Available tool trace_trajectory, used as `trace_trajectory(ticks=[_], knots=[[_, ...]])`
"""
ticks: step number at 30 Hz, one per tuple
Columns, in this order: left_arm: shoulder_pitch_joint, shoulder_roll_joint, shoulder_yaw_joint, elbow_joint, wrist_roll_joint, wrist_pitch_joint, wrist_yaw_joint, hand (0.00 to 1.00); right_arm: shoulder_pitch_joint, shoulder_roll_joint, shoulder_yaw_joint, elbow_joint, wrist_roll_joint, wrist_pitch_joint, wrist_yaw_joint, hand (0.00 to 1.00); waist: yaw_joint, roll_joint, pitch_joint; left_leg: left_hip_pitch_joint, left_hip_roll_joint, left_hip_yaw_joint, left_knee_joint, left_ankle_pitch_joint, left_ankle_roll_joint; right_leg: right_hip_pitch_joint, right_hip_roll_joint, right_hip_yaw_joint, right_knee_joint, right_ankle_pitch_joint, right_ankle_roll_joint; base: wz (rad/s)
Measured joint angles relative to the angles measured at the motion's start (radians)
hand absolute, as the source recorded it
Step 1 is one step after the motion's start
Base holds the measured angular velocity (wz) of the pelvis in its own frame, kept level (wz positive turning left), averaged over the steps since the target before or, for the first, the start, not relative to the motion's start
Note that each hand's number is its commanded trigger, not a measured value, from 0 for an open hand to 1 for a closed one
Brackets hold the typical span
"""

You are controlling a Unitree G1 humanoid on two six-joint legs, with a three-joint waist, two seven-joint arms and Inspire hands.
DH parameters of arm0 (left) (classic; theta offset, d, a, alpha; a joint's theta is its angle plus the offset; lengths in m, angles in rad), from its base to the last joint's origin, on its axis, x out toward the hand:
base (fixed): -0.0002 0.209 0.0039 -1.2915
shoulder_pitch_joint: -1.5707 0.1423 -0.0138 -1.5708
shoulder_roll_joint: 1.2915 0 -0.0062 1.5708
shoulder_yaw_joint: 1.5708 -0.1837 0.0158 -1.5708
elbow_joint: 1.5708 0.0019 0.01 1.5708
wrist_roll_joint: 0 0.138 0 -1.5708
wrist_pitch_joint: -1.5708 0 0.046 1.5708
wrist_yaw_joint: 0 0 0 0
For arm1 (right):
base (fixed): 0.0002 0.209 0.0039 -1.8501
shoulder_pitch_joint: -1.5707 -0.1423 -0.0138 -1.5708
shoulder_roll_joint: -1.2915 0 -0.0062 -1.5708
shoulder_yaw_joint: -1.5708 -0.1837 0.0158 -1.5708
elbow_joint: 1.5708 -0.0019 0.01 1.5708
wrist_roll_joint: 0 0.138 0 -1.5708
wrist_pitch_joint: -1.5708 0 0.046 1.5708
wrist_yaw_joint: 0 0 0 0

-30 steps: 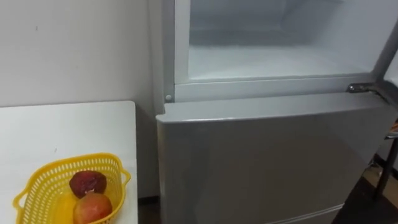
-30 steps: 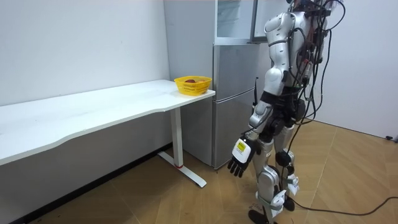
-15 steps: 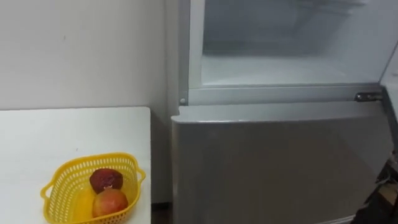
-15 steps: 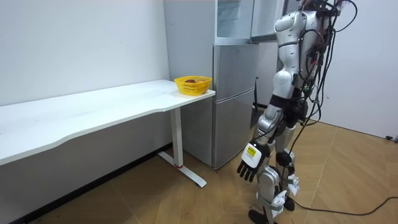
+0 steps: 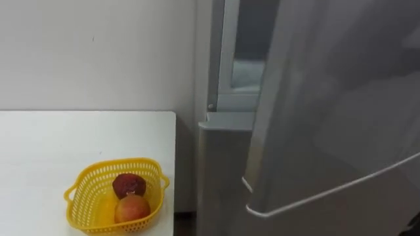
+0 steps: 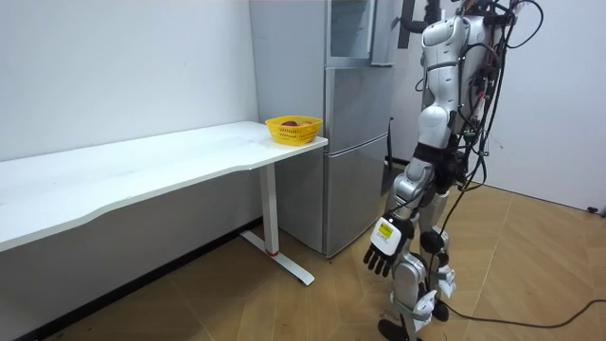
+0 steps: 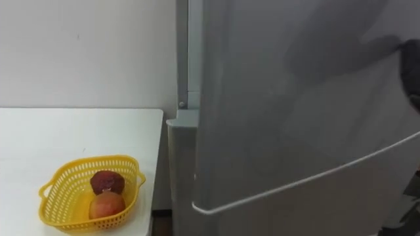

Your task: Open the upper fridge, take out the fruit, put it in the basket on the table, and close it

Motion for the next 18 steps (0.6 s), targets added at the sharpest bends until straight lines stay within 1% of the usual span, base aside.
trace_trajectory(ticks=[1,2,4,6,8,11,13,14,18], knots=[[0.0,0.0,0.0,-0.002,0.0,0.0,-0.003,0.0,0.0,0.0,0.004,0.032,0.001,0.002,0.036,0.0,0.001,-0.004,0.0026,0.003,0.0,-0.005,0.001,0.0,0.0,0.009,-0.001,-0.002,-0.001,0.0,0.0,0.09],[-0.001,0.0,0.0,-0.007,0.0,0.0,-0.01,0.0,0.0,0.0,0.005,0.05,0.005,0.014,0.07,0.0,0.003,-0.008,0.0022,0.002,-0.001,-0.01,0.001,0.0,0.0,0.011,-0.002,-0.006,-0.001,0.0,0.0,0.12],[0.0,0.0,0.0,-0.015,0.0,0.0,-0.016,0.0,0.0,0.0,0.008,0.074,0.01,0.023,0.115,0.0,0.005,-0.015,0.0014,0.002,-0.001,-0.013,0.004,0.0,0.0,0.012,-0.003,-0.015,-0.002,0.0,0.0,0.11],[0.003,0.0,0.0,-0.023,0.0,0.001,-0.017,0.0,0.001,0.002,0.016,0.087,0.01,0.028,0.149,0.0,0.005,-0.017,0.0003,0.0,-0.001,-0.023,0.006,0.0,0.0,0.013,-0.003,-0.018,-0.002,0.0,0.0,0.08],[0.003,0.0,0.0,-0.024,0.0,0.002,-0.017,0.0,0.002,0.002,0.023,0.099,0.024,0.029,0.178,0.0,0.005,-0.013,0.0013,0.001,-0.001,-0.025,0.006,0.0,0.0,0.02,-0.003,-0.018,-0.003,0.0,0.0,0.07],[0.009,0.0,0.001,-0.025,0.004,0.002,-0.018,0.0,0.009,0.002,0.024,0.1,0.066,0.038,0.202,0.0,0.005,-0.008,-0.0012,0.001,-0.001,-0.026,0.002,-0.001,0.0,0.023,-0.002,-0.016,-0.013,0.0,0.0,0.01],[0.017,0.0,0.001,-0.026,0.005,0.003,-0.02,0.0,0.01,0.002,0.023,0.101,0.078,0.044,0.214,0.0,0.002,-0.004,-0.005,0.001,-0.001,-0.025,0.002,-0.001,-0.001,0.024,-0.001,-0.016,-0.014,0.001,-0.001,0.0],[0.025,-0.001,0.001,-0.031,0.008,0.003,-0.024,0.0,0.01,0.002,0.023,0.101,0.08,0.045,0.221,0.0,0.001,0.0,-0.0101,0.001,-0.001,-0.025,0.002,-0.001,-0.001,0.025,0.0,-0.016,-0.015,0.001,-0.001,0.0],[0.025,0.0,0.004,-0.041,0.01,0.004,-0.031,0.0,0.025,0.002,0.022,0.102,0.119,0.045,0.235,0.0,-0.005,0.002,-0.0119,0.0,-0.001,-0.024,0.003,-0.001,-0.001,0.025,-0.001,-0.017,-0.016,0.001,-0.001,0.0]])
